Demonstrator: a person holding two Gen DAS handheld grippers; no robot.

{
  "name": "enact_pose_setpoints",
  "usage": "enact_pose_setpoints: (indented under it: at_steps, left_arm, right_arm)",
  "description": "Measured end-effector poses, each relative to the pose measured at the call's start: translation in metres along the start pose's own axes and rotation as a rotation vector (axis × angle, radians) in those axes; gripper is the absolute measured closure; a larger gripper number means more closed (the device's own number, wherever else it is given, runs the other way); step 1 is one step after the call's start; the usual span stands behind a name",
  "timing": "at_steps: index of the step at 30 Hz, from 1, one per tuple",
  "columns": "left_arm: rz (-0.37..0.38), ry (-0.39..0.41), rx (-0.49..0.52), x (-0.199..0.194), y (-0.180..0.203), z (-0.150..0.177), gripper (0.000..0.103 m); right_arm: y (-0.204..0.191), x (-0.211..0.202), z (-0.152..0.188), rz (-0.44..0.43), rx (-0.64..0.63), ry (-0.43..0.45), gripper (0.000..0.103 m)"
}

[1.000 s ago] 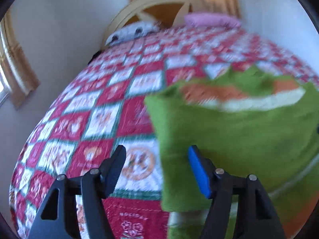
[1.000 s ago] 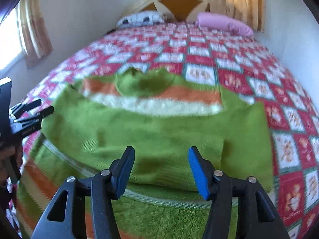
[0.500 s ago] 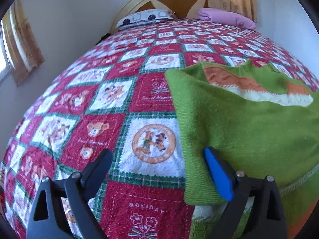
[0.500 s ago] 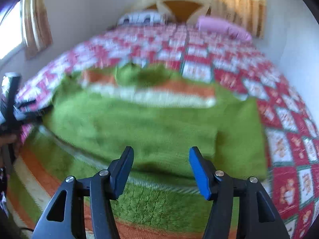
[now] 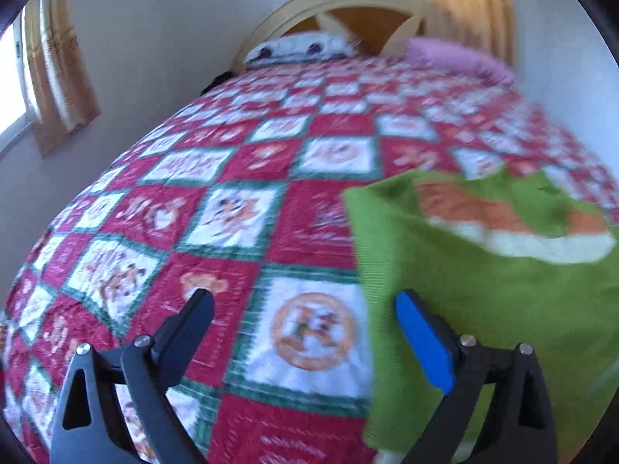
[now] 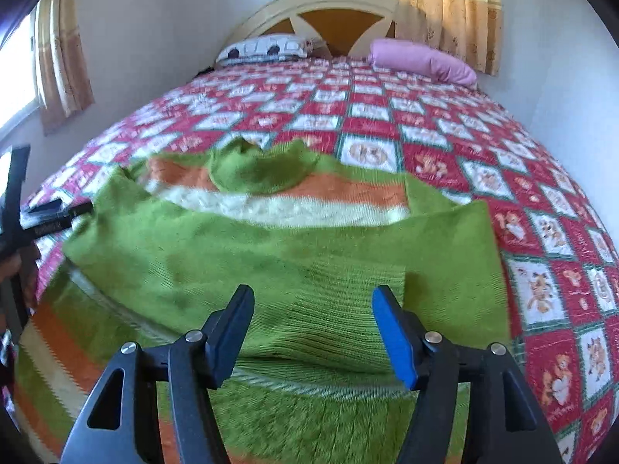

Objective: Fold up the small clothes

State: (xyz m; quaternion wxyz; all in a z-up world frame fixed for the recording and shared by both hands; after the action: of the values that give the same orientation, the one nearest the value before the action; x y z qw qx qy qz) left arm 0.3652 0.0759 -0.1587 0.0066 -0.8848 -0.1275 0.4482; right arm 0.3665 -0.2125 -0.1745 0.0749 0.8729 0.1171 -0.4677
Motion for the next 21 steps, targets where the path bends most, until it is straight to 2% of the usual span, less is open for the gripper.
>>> enact_pose_setpoints:
  at_steps: [1, 2, 3, 7, 15, 21]
  left_arm:
    - [-0.006, -0.044, -0.005, 0.012, -0.002, 0.001, 0.000]
    - [0.027, -0.060, -0.029, 0.017, -0.006, 0.002, 0.000]
    - [0.049, -0.063, -0.047, 0.018, -0.010, 0.002, 0.000]
    - [0.045, -0.054, -0.046, 0.014, -0.011, 0.006, 0.000]
    - [0.057, -0.079, -0.111, 0.013, -0.028, 0.018, 0.000]
    - [0.054, -0.023, -0.089, -0.006, -0.025, 0.023, 0.000]
  right_arm:
    - [0.003, 0.001, 0.005, -0.008, 0.012, -0.011, 0.037]
    - [0.007, 0.002, 0.007, -0.026, 0.031, -0.005, 0.036]
    - [0.010, 0.001, 0.008, -0.036, 0.041, -0.003, 0.036]
    - [0.007, -0.004, 0.008, -0.011, 0.020, -0.001, 0.035]
    - [0.016, -0.037, 0.032, -0.040, 0.089, 0.045, 0.033]
    - [0.005, -0.054, 0.044, -0.058, 0.052, 0.055, 0.030]
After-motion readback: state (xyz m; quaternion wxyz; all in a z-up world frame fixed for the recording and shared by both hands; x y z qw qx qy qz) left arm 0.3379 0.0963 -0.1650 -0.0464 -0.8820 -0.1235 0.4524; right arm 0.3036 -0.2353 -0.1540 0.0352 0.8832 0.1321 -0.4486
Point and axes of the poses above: each gripper's, at about its wrist camera, not at the fingertips, and x roughly the way its jaws point, y to its right, z to its underside, the point moved 2 cm from there along x, roughly the way its jaws point, and after that the axes turned 6 degrees about -y, right-handed, at the moved point
